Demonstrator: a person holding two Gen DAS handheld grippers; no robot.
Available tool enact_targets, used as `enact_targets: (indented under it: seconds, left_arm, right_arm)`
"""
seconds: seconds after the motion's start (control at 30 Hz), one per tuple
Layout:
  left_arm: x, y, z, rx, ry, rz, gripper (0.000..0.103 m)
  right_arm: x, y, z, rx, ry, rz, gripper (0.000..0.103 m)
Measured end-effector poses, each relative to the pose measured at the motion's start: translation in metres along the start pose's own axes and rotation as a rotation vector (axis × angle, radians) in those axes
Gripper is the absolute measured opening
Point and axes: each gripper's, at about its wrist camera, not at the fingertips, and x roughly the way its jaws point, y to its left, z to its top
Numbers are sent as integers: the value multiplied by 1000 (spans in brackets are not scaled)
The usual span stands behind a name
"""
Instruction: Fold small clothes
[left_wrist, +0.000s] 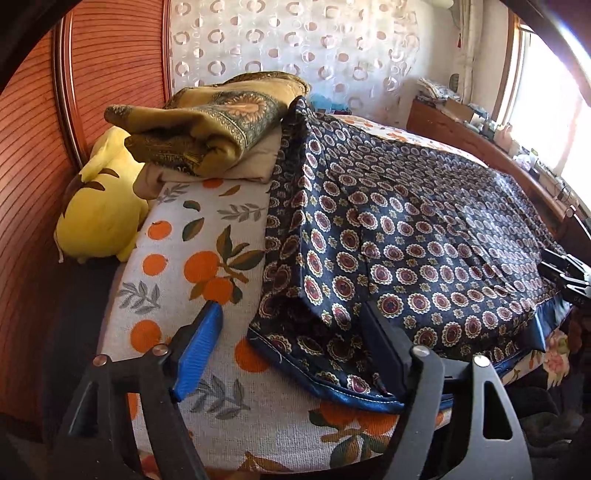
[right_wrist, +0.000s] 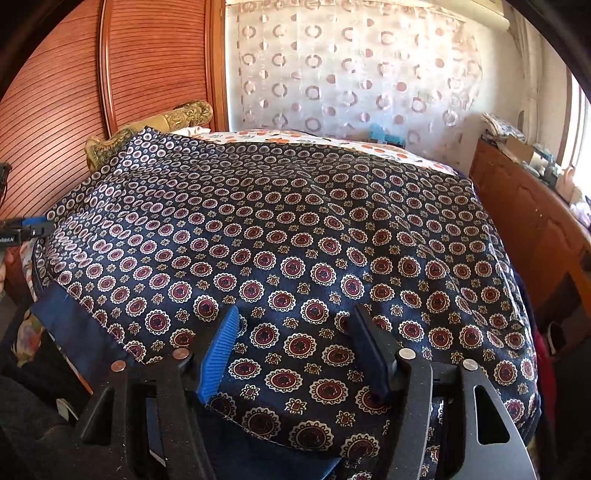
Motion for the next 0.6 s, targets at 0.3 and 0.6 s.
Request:
enact_targets:
  seconds: [0.3, 0.6]
  left_arm:
    - [-9, -5, -9, -16, -19, -17, 45]
    - [-1, -4, 2, -95, -9, -67, 36]
  right_arm:
    - [-3, 0, -2, 6, -7, -3, 76]
    - [-5, 1, -3, 6, -13, -1, 76]
